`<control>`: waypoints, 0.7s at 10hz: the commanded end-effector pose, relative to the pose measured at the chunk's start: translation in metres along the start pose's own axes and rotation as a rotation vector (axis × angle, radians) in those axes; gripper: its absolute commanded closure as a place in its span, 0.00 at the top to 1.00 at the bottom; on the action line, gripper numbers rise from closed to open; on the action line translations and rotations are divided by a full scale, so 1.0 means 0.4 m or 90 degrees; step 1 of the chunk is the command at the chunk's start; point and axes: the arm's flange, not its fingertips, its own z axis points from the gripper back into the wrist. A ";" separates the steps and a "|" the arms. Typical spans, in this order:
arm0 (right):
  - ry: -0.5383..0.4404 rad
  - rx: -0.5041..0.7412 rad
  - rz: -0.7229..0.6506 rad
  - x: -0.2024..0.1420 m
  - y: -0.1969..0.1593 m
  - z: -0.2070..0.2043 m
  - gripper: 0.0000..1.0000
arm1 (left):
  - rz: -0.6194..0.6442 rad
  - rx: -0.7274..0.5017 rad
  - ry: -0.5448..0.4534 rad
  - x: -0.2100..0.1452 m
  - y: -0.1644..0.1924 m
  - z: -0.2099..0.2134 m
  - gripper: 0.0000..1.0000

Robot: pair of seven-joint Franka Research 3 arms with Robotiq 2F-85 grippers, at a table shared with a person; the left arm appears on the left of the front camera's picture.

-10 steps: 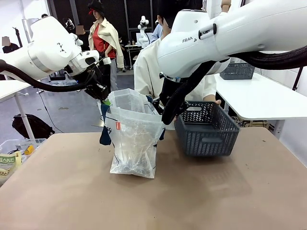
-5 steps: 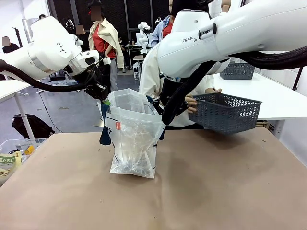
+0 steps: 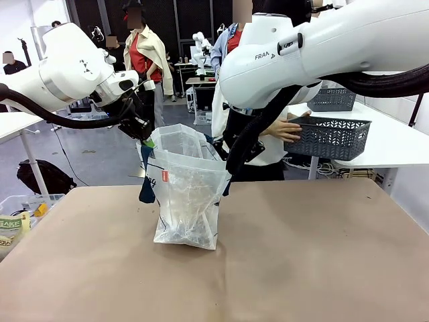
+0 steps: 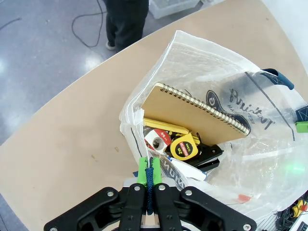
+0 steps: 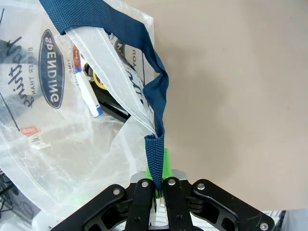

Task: Transfer purchased items from the store into the shopping bag.
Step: Move the Reusable shopping bag to the right side of the table.

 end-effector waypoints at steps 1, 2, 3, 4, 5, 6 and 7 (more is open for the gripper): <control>0.000 -0.001 0.000 -0.001 -0.001 -0.001 0.00 | -0.001 0.003 0.001 0.000 0.002 0.000 0.00; 0.000 -0.001 0.000 -0.001 -0.001 -0.001 0.00 | -0.001 0.003 0.001 0.000 0.002 0.000 0.00; 0.000 -0.001 0.000 -0.001 -0.001 -0.001 0.00 | -0.001 0.003 0.001 0.000 0.002 0.000 0.00; 0.000 -0.001 0.000 -0.001 -0.001 -0.001 0.00 | -0.001 0.003 0.001 0.000 0.002 0.000 0.00; 0.000 -0.001 0.000 -0.001 -0.001 -0.001 0.00 | -0.001 0.003 0.001 0.000 0.002 0.000 0.00; 0.000 -0.001 0.000 -0.001 -0.001 -0.001 0.00 | -0.001 0.003 0.001 0.000 0.002 0.000 0.00; 0.000 -0.001 0.000 -0.001 -0.001 -0.001 0.00 | -0.001 0.003 0.001 0.000 0.002 0.000 0.00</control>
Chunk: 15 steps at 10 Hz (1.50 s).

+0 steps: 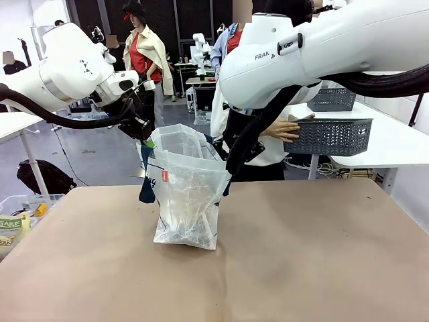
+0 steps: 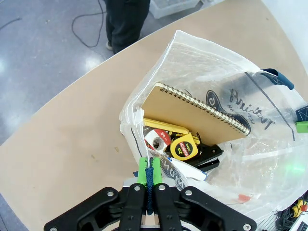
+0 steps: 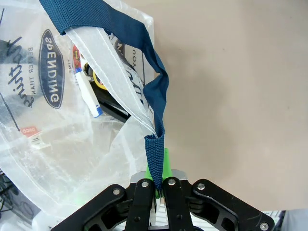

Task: Transfer purchased items from the store into the shopping bag.
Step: Move the Reusable shopping bag to the right side of the table.

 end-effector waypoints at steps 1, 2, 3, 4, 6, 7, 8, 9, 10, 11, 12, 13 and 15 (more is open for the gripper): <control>0.000 -0.001 0.000 -0.001 -0.001 -0.001 0.00 | -0.001 0.003 0.001 0.000 0.002 0.000 0.00; 0.000 -0.001 0.000 -0.001 -0.001 -0.001 0.00 | -0.001 0.003 0.001 0.000 0.002 0.000 0.00; 0.000 -0.001 0.000 -0.001 -0.001 -0.001 0.00 | -0.001 0.003 0.001 0.000 0.002 0.000 0.00; 0.000 -0.001 0.000 -0.001 -0.001 -0.001 0.00 | -0.001 0.003 0.001 0.000 0.002 0.000 0.00; 0.000 -0.001 0.000 -0.001 -0.001 -0.001 0.00 | -0.001 0.003 0.001 0.000 0.002 0.000 0.00; 0.000 -0.001 0.000 -0.001 -0.001 -0.001 0.00 | -0.001 0.003 0.001 0.000 0.002 0.000 0.00; 0.000 -0.001 0.000 -0.001 -0.001 -0.001 0.00 | -0.001 0.003 0.001 0.000 0.002 0.000 0.00; 0.000 -0.001 0.000 -0.001 -0.001 -0.001 0.00 | -0.001 0.003 0.001 0.000 0.002 0.000 0.00; 0.000 -0.001 0.000 -0.001 -0.001 -0.001 0.00 | -0.001 0.003 0.001 0.000 0.002 0.000 0.00; 0.000 -0.001 0.000 -0.001 -0.001 -0.001 0.00 | -0.001 0.003 0.001 0.000 0.002 0.000 0.00; 0.000 -0.001 0.000 -0.001 -0.001 -0.001 0.00 | -0.001 0.003 0.001 0.000 0.002 0.000 0.00; 0.000 -0.001 0.000 -0.001 -0.001 -0.001 0.00 | -0.001 0.003 0.001 0.000 0.002 0.000 0.00; 0.000 -0.001 0.000 -0.001 -0.001 -0.001 0.00 | -0.001 0.003 0.001 0.000 0.002 0.000 0.00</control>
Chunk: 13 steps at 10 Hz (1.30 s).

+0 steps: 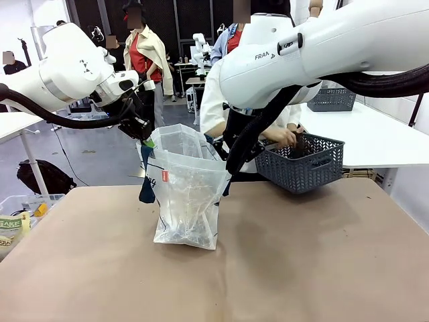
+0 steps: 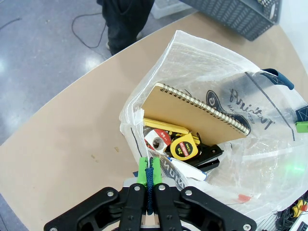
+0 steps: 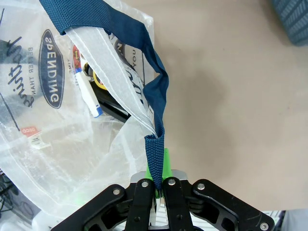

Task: Transfer purchased items from the store into the shopping bag.
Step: Move the Reusable shopping bag to the right side of the table.

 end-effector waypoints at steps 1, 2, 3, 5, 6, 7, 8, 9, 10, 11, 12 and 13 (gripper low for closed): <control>0.000 -0.001 0.000 -0.001 -0.001 -0.001 0.00 | -0.001 0.003 0.001 0.000 0.002 0.000 0.00; 0.000 -0.001 0.000 -0.001 -0.001 -0.001 0.00 | -0.001 0.003 0.001 0.000 0.002 0.000 0.00; 0.000 -0.001 0.000 -0.001 -0.001 -0.001 0.00 | -0.001 0.003 0.001 0.000 0.002 0.000 0.00; 0.000 -0.001 0.000 -0.001 -0.001 -0.001 0.00 | -0.001 0.003 0.001 0.000 0.002 0.000 0.00; 0.000 -0.001 0.000 -0.001 -0.001 -0.001 0.00 | -0.001 0.003 0.001 0.000 0.002 0.000 0.00; 0.000 -0.001 0.000 -0.001 -0.001 -0.001 0.00 | -0.001 0.003 0.001 0.000 0.002 0.000 0.00; 0.000 -0.001 0.000 -0.001 -0.001 -0.001 0.00 | -0.001 0.003 0.001 0.000 0.002 0.000 0.00; 0.000 -0.001 0.000 -0.001 -0.001 -0.001 0.00 | -0.001 0.003 0.001 0.000 0.002 0.000 0.00; 0.000 -0.001 0.000 -0.001 -0.001 -0.001 0.00 | -0.001 0.003 0.001 0.000 0.002 0.000 0.00; 0.000 -0.001 0.000 -0.001 -0.001 -0.001 0.00 | -0.001 0.003 0.001 0.000 0.002 0.000 0.00; 0.000 -0.001 0.000 -0.001 -0.001 -0.001 0.00 | -0.001 0.003 0.001 0.000 0.002 0.000 0.00; 0.000 -0.001 0.000 -0.001 -0.001 -0.001 0.00 | -0.001 0.003 0.001 0.000 0.002 0.000 0.00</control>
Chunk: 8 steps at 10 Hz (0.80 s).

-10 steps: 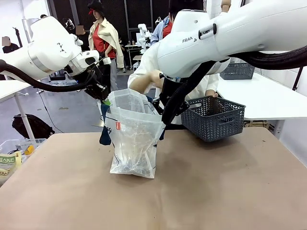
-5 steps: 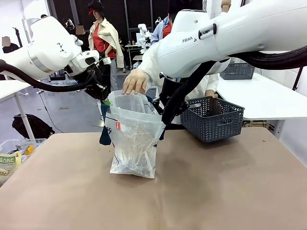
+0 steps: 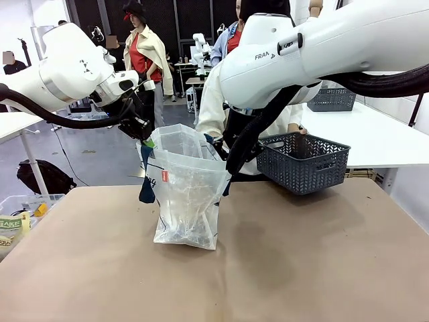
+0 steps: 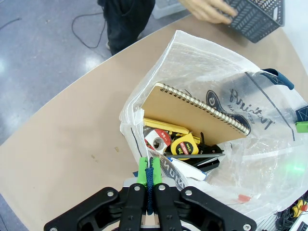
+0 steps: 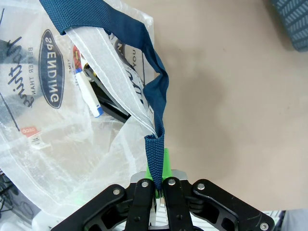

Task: Transfer purchased items from the store into the shopping bag.
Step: Move the Reusable shopping bag to the right side of the table.

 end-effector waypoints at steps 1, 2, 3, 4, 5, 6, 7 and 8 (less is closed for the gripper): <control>0.000 -0.001 0.000 -0.001 -0.001 -0.001 0.00 | -0.001 0.003 0.001 0.000 0.002 0.000 0.00; 0.000 -0.001 0.000 -0.001 -0.001 -0.001 0.00 | -0.001 0.003 0.001 0.000 0.002 0.000 0.00; 0.000 -0.001 0.000 -0.001 -0.001 -0.001 0.00 | -0.001 0.003 0.001 0.000 0.002 0.000 0.00; 0.000 -0.001 0.000 -0.001 -0.001 -0.001 0.00 | -0.001 0.003 0.001 0.000 0.002 0.000 0.00; 0.000 -0.001 0.000 -0.001 -0.001 -0.001 0.00 | -0.001 0.003 0.001 0.000 0.002 0.000 0.00; 0.000 -0.001 0.000 -0.001 -0.001 -0.001 0.00 | -0.001 0.003 0.001 0.000 0.002 0.000 0.00; 0.000 -0.001 0.000 -0.001 -0.001 -0.001 0.00 | -0.001 0.003 0.001 0.000 0.002 0.000 0.00; 0.000 -0.001 0.000 -0.001 -0.001 -0.001 0.00 | -0.001 0.003 0.001 0.000 0.002 0.000 0.00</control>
